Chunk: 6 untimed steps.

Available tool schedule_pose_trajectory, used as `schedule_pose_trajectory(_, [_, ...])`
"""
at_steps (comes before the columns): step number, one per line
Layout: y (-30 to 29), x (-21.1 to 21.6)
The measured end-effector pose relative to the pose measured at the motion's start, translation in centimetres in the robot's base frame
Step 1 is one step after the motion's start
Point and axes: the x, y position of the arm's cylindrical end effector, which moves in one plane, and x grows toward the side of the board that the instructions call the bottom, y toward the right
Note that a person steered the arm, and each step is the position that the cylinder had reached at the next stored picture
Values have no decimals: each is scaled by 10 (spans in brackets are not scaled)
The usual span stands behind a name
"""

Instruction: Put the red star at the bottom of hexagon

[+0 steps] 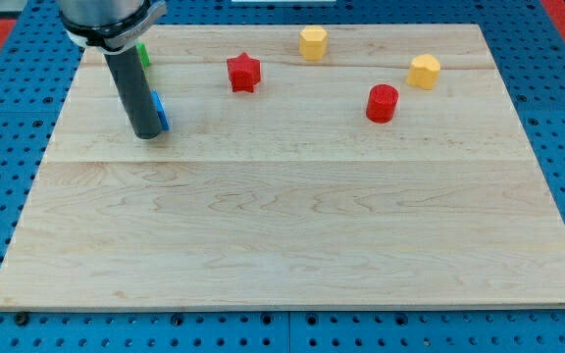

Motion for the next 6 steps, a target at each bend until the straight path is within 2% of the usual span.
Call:
schedule_pose_trajectory(1, [80,-7])
schedule_pose_trajectory(2, [53,-46])
schedule_pose_trajectory(3, [68,-102])
schedule_pose_trajectory(5, [194,-88])
schedule_pose_trajectory(6, [100,-95])
